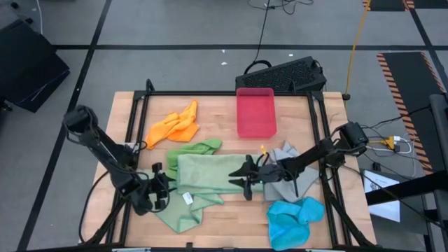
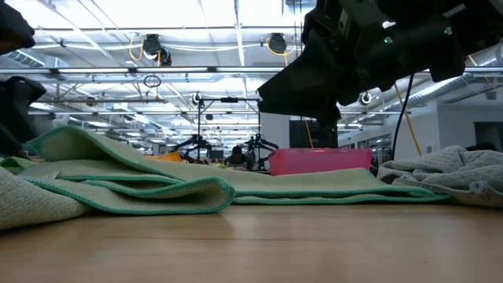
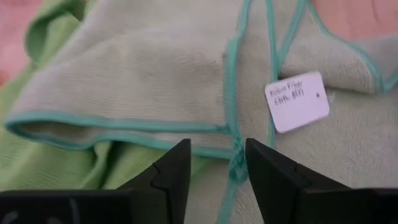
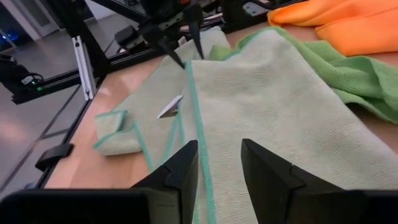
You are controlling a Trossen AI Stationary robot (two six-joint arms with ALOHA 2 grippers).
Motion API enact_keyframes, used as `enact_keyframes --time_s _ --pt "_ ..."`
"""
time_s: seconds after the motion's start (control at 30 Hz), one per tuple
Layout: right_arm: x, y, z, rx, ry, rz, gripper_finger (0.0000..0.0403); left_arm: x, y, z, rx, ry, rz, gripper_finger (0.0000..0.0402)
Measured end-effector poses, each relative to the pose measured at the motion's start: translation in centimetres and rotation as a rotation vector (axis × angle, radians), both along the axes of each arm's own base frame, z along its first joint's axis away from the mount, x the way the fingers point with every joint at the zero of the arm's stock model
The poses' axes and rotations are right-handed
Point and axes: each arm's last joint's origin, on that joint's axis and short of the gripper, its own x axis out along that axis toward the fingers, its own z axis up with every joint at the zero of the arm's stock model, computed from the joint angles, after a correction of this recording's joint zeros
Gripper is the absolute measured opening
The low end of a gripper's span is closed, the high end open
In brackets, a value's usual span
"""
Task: Fold microfiber towels
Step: Fold the right light green microfiber cloth
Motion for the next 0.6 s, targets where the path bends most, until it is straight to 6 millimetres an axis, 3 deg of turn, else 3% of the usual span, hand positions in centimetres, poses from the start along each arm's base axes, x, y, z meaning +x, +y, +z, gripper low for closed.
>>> enact_keyframes --time_s 0.1,0.3,0.47,0.6 --pt "0.1 -0.2 0.0 0.002 -0.001 -0.011 0.0116 0.1 -0.2 -0.2 -0.024 0.014 -0.011 0.0121" --pt "0.6 -0.1 -0.4 0.025 -0.075 -0.013 0.0116 0.1 -0.4 -0.2 -0.036 0.039 -0.046 0.0012" --pt "3.1 0.7 -1.3 -0.002 -0.096 -0.003 0.0116 0.0 -0.4 0.5 -0.056 0.058 -0.082 0.0010" --pt "6.1 1.7 -2.0 -0.040 -0.103 0.016 0.0116 0.3 -1.0 2.7 -0.069 0.071 -0.138 0.0005"
